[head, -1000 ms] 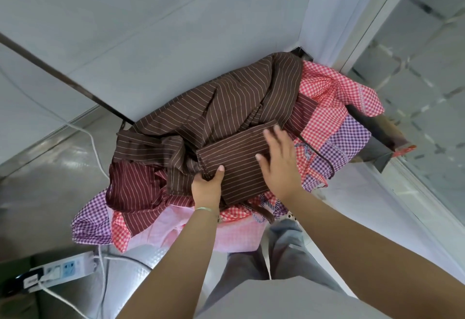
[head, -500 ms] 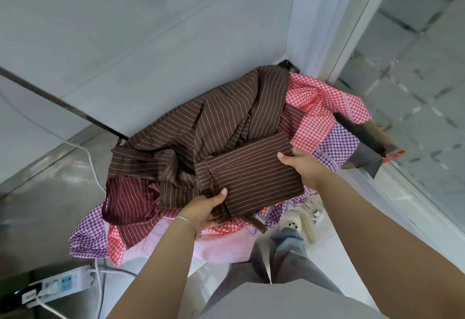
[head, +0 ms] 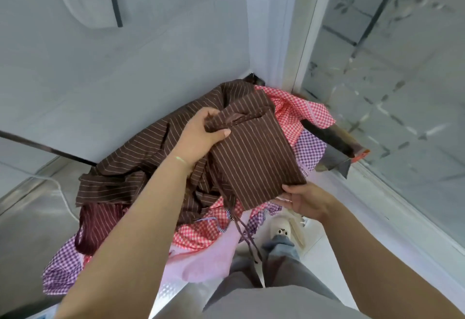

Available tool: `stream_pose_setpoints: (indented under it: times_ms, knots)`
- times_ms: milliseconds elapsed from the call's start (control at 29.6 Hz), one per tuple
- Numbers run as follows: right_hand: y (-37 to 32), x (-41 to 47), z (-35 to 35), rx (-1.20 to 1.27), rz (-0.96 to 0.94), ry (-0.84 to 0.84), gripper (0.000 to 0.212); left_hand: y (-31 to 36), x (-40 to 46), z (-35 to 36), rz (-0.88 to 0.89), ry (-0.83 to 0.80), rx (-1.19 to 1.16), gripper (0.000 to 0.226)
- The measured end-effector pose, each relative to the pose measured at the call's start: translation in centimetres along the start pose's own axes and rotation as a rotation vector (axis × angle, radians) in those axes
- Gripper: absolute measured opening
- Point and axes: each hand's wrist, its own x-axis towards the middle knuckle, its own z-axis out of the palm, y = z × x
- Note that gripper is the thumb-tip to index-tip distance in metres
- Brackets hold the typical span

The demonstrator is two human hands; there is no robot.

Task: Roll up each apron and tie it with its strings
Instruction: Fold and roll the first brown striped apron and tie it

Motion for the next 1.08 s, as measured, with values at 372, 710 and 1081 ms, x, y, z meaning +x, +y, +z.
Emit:
stream_pose_setpoints:
  times_ms: [372, 710, 1081]
  knots:
    - [3.9, 1.0, -1.1, -1.424, -0.270, 0.913, 0.060, -8.6, 1.4, 7.5, -0.491, -0.071, 0.257, 0.076]
    - [1.5, 5.1, -0.7, -2.131, -0.382, 0.134, 0.074, -3.4, 0.7, 2.4, -0.503, -0.130, 0.181, 0.031]
    - [1.9, 4.7, -1.3, -2.186, -0.628, 0.150, 0.083, 1.4, 1.5, 0.2, 0.391, 0.675, 1.151, 0.026]
